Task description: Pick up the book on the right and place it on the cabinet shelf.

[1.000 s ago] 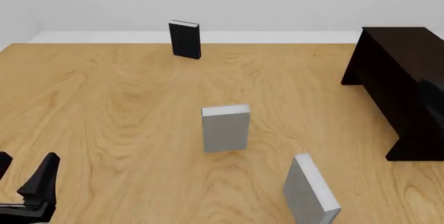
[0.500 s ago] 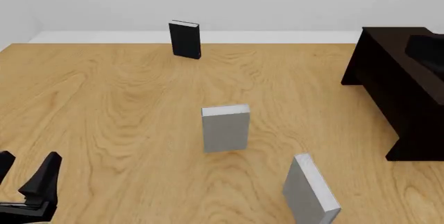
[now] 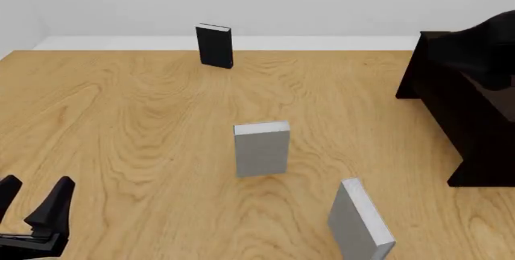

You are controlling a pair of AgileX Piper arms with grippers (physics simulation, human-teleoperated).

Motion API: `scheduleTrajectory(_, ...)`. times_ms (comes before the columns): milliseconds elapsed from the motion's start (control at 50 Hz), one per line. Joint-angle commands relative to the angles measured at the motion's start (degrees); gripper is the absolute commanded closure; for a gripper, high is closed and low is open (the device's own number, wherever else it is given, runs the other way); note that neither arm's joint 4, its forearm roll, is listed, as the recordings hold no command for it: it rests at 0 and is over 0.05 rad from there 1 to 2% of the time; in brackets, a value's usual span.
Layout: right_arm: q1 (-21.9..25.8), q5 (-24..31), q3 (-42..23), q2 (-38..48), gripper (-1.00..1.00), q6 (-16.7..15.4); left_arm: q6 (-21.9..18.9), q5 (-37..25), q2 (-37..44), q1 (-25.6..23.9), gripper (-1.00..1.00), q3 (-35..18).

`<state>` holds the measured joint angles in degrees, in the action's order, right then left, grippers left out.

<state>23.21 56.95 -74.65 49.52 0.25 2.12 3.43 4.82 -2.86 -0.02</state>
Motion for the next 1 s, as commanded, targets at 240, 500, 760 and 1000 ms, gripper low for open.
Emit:
scheduleTrajectory(240,3.74,4.59,-2.16,4.94,-1.0,2.51,0.08,-0.47,0.3,-0.6,-1.0,0.01)
scheduleTrajectory(500,4.63,3.29,1.61,4.97,-1.0,5.89,0.03,-1.43,-0.07,-0.44,-1.0,-0.03)
scheduleTrajectory(760,4.19,1.01,6.46,5.32,-1.0,5.03,0.07,-1.73,-0.16,-0.72,-1.0,-0.03)
scheduleTrajectory(1000,5.63,-1.41,10.52,5.22,-1.0,6.88,0.08,-2.54,-0.7,-0.63,-1.0,-0.02)
